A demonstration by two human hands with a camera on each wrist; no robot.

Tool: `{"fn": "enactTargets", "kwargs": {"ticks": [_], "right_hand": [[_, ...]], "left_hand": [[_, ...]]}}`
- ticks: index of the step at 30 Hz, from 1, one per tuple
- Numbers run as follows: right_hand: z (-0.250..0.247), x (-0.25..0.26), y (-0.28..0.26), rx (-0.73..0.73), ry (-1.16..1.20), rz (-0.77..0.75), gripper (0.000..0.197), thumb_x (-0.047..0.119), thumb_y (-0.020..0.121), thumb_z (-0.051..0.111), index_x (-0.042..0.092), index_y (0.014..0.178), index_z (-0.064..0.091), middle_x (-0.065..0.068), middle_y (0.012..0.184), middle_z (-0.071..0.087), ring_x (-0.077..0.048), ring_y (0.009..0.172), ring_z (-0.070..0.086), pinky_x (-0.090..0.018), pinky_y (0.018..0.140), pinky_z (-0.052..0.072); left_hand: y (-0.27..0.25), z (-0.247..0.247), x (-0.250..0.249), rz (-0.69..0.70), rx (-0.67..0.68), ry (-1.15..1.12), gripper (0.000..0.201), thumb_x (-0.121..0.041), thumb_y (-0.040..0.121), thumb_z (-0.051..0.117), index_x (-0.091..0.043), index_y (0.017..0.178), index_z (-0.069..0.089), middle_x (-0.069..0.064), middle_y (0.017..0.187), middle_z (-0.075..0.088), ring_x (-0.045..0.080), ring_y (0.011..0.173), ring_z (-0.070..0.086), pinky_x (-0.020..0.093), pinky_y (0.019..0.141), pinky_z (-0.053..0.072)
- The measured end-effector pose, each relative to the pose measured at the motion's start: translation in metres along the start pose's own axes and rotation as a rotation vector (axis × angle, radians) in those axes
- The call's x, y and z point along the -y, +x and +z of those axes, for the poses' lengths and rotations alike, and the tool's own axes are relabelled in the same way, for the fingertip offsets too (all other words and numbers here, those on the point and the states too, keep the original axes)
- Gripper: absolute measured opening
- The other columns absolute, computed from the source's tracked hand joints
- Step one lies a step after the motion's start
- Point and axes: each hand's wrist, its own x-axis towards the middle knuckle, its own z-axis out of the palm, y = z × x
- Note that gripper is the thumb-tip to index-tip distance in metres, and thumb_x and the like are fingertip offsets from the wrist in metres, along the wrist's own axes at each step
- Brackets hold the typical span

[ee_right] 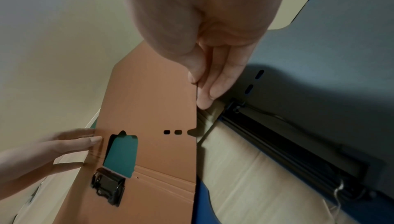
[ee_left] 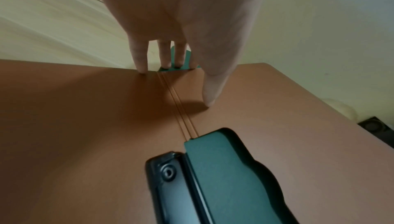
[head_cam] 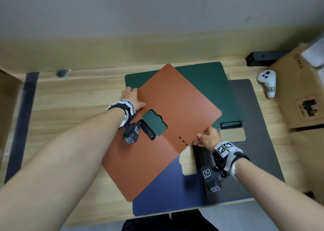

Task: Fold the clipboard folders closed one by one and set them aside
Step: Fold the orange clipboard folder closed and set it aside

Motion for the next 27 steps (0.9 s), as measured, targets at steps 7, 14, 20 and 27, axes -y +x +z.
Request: {"fn": "enactTargets", "kwargs": {"ticks": [7, 14, 20, 27], "right_hand": [[-0.002, 0.001, 0.019, -0.055, -0.053, 0.032, 0.011, 0.0, 0.091, 0.055, 0.005, 0.086, 0.046, -0.013, 0.065, 0.067, -0.012, 0.047, 0.065, -0.033, 0.06, 0.059], [-0.006, 0.031, 0.012, 0.012, 0.08, 0.036, 0.033, 0.013, 0.094, 0.059, 0.016, 0.069, 0.037, -0.01, 0.065, 0.056, -0.018, 0.059, 0.056, -0.031, 0.063, 0.05], [0.023, 0.042, -0.005, 0.334, 0.115, 0.057, 0.026, 0.017, 0.089, 0.066, 0.02, 0.076, 0.044, -0.002, 0.074, 0.054, -0.017, 0.065, 0.056, -0.03, 0.069, 0.046], [0.044, 0.05, -0.024, 0.351, -0.246, -0.106, 0.018, 0.001, 0.086, 0.067, 0.012, 0.081, 0.053, 0.001, 0.078, 0.061, -0.017, 0.079, 0.063, -0.017, 0.06, 0.046]], "left_hand": [[0.007, -0.016, 0.006, -0.046, -0.08, -0.149, 0.07, -0.04, 0.077, 0.079, -0.011, 0.133, 0.05, 0.011, 0.13, 0.053, 0.03, 0.122, 0.051, 0.042, 0.098, 0.046], [-0.014, -0.04, 0.036, -0.092, -0.116, -0.564, 0.03, -0.024, 0.088, 0.071, -0.011, 0.11, 0.055, 0.009, 0.11, 0.064, 0.026, 0.097, 0.063, 0.04, 0.089, 0.053], [-0.039, -0.042, 0.086, -0.275, -0.286, -0.785, 0.02, -0.022, 0.088, 0.069, -0.017, 0.099, 0.053, 0.014, 0.108, 0.068, 0.033, 0.099, 0.067, 0.051, 0.091, 0.054], [-0.086, -0.037, 0.125, -0.55, -0.537, -1.012, 0.033, -0.02, 0.09, 0.067, -0.009, 0.119, 0.055, 0.014, 0.123, 0.063, 0.03, 0.111, 0.06, 0.038, 0.099, 0.046]]}}
